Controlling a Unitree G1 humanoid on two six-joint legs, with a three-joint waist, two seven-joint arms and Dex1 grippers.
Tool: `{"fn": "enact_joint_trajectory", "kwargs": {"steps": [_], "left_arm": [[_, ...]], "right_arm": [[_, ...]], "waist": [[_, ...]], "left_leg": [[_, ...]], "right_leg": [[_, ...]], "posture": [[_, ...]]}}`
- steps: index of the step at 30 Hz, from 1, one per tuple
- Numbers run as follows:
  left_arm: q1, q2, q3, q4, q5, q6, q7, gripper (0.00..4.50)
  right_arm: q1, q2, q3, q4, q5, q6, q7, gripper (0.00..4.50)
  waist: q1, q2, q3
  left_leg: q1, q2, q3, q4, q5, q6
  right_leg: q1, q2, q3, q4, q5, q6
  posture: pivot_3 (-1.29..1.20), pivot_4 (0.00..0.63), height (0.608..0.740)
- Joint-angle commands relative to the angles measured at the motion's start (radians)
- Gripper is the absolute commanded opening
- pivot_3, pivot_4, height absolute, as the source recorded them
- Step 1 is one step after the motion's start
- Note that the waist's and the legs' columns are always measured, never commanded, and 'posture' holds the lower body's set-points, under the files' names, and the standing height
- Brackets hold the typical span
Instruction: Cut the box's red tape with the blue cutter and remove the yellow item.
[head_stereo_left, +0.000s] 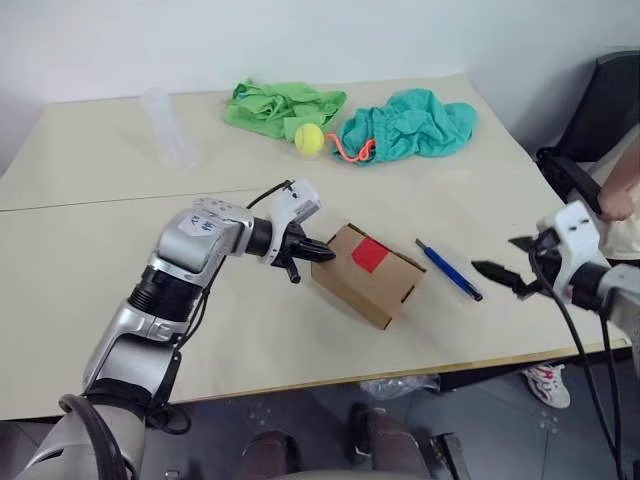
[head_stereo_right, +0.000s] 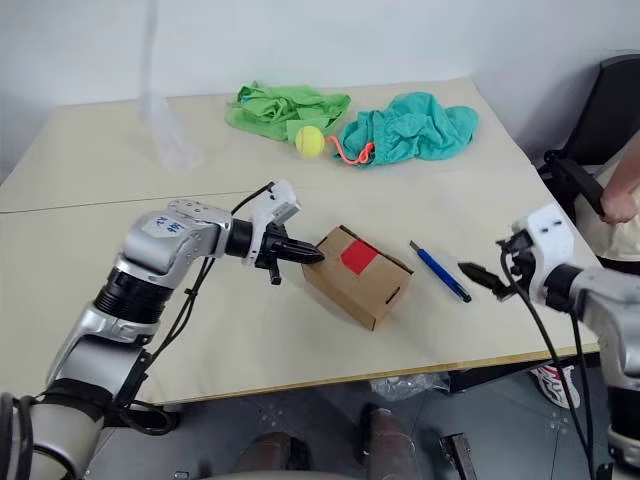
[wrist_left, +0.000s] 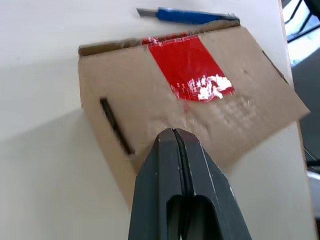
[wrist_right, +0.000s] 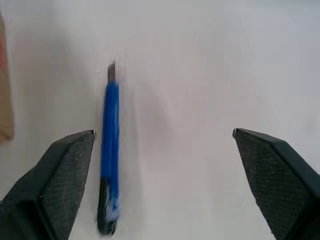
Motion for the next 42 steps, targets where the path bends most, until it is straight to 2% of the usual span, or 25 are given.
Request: {"fn": "enact_joint_trajectory", "kwargs": {"steps": [1,2,4,7,11,15,16,21,26,33,42], "left_arm": [[-0.009,0.074,0.053,-0.097,-0.067,0.079,-0.050,0.00],[0.002,0.105,0.051,-0.125,-0.083,0.103,-0.066,0.00],[0.052,0.170,0.027,-0.189,-0.102,0.143,-0.087,0.00],[0.109,0.186,0.000,-0.244,-0.103,0.156,-0.060,0.00],[0.148,0.125,0.015,-0.300,-0.125,0.211,0.012,0.00],[0.213,0.034,0.016,-0.352,-0.126,0.241,0.116,0.00],[0.230,0.002,0.017,-0.347,-0.110,0.234,0.161,0.00],[0.277,-0.145,0.050,-0.322,-0.069,0.201,0.332,0.00],[0.267,-0.198,0.087,-0.295,-0.055,0.168,0.413,0.00],[0.236,-0.169,0.102,-0.256,-0.053,0.132,0.407,0.00],[0.213,-0.126,0.081,-0.225,-0.051,0.105,0.375,0.00]], "right_arm": [[-0.094,-0.027,0.062,0.008,0.009,-0.007,0.049,4.48],[-0.127,-0.027,0.102,0.028,-0.003,-0.028,0.073,4.48],[-0.211,-0.012,0.208,0.116,-0.048,-0.048,0.111,4.10],[-0.284,0.014,0.305,0.240,-0.111,-0.123,0.141,3.18],[-0.373,0.059,0.398,0.368,-0.164,-0.199,0.206,1.72],[-0.438,0.105,0.469,0.421,-0.185,-0.214,0.289,0.25],[-0.442,0.111,0.485,0.423,-0.194,-0.210,0.302,0.02],[-0.428,0.109,0.520,0.349,-0.192,-0.148,0.359,0.02],[-0.378,0.057,0.551,0.140,-0.148,0.014,0.423,0.02],[-0.335,0.091,0.511,0.011,-0.124,0.128,0.339,0.02],[-0.311,0.122,0.489,0.019,-0.140,0.139,0.220,0.02]], "waist": [[0.001,-0.002,0.002],[0.002,-0.002,0.002],[-0.004,-0.002,0.002],[0.003,-0.001,0.003],[0.015,0.000,0.004],[0.019,0.000,0.005],[0.020,0.000,0.005],[0.029,0.000,0.005],[0.028,0.001,0.005],[0.026,0.001,0.005],[0.027,0.001,0.005]], "left_leg": [[0.000,0.001,-0.001,0.000,0.000,0.000],[-0.001,0.001,-0.001,0.000,0.000,-0.001],[-0.002,0.001,-0.001,-0.001,0.000,-0.001],[-0.002,0.000,0.000,-0.002,0.000,0.000],[-0.014,-0.001,0.000,0.004,0.001,0.001],[-0.015,-0.002,0.000,0.004,0.001,0.001],[-0.015,-0.002,0.000,0.004,0.001,0.001],[-0.014,-0.002,0.000,0.005,0.001,0.001],[-0.013,-0.002,-0.002,0.005,0.001,0.001],[-0.012,-0.002,-0.003,0.006,0.001,0.001],[-0.013,-0.002,-0.002,0.006,0.001,0.001]], "right_leg": [[0.000,0.001,0.000,0.000,0.000,0.000],[0.000,0.001,0.000,0.000,0.000,0.000],[-0.001,0.002,0.000,0.001,0.000,0.000],[-0.001,0.002,-0.001,0.000,0.000,0.000],[-0.004,0.001,-0.003,-0.002,0.001,0.002],[-0.004,0.001,-0.005,-0.003,0.002,0.004],[-0.004,0.002,-0.005,-0.003,0.002,0.004],[-0.003,0.002,-0.005,-0.002,0.002,0.005],[-0.003,0.001,-0.005,-0.001,0.002,0.005],[-0.003,0.001,-0.005,0.000,0.003,0.005],[-0.003,0.001,-0.006,-0.001,0.003,0.005]], "posture": [[0.00,0.150,0.740],[0.00,0.150,0.740],[0.00,0.150,0.740],[0.00,0.150,0.740],[0.00,0.150,0.740],[0.00,0.150,0.740],[0.00,0.150,0.740],[0.00,0.150,0.740],[0.00,0.150,0.740],[0.00,0.150,0.740],[0.00,0.150,0.740]]}}
